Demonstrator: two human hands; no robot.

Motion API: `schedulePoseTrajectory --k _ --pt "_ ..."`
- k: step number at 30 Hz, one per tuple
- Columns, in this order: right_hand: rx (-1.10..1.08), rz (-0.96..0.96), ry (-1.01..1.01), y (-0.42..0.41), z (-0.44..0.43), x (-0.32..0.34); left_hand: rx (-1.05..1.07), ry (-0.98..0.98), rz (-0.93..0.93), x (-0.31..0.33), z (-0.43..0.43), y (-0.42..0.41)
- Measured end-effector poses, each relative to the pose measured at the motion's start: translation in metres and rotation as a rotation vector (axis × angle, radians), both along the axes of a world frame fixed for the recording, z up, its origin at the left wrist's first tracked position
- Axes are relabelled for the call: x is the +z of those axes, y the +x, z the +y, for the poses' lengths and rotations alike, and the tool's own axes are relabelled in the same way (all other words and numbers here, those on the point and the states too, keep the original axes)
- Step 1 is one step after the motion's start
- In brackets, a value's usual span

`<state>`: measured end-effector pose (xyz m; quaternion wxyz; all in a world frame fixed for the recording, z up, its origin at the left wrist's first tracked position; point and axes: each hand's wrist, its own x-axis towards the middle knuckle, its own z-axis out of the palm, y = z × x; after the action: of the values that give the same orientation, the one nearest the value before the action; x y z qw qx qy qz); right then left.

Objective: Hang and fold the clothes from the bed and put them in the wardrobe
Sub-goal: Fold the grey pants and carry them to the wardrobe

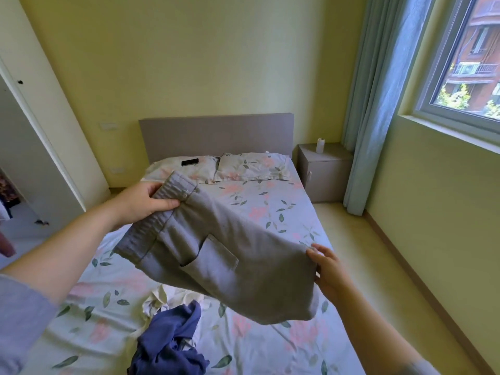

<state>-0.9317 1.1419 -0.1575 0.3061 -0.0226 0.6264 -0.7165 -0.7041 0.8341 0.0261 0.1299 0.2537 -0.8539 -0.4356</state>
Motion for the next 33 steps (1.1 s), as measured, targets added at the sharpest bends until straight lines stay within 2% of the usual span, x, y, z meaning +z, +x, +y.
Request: schedulePoseTrajectory --k 5,10,15,24,29,33 --pt "-0.184 0.210 -0.014 -0.008 0.016 0.027 0.103 0.208 -0.017 -0.041 -0.004 0.014" --pt "-0.307 0.360 0.041 -0.018 0.042 0.045 0.078 0.241 -0.003 -0.062 0.010 -0.007" --pt "-0.465 0.382 0.129 -0.024 0.098 0.027 0.018 0.266 -0.018 -0.092 0.052 -0.053" --pt "-0.715 0.381 0.349 -0.046 0.241 -0.017 -0.151 0.380 -0.113 -0.164 0.181 -0.147" --pt "-0.672 0.399 0.499 -0.073 0.275 -0.044 -0.103 0.424 -0.154 -0.216 0.219 -0.161" --pt "-0.485 0.348 0.662 -0.079 0.257 -0.091 0.056 0.503 -0.251 -0.278 0.224 -0.117"
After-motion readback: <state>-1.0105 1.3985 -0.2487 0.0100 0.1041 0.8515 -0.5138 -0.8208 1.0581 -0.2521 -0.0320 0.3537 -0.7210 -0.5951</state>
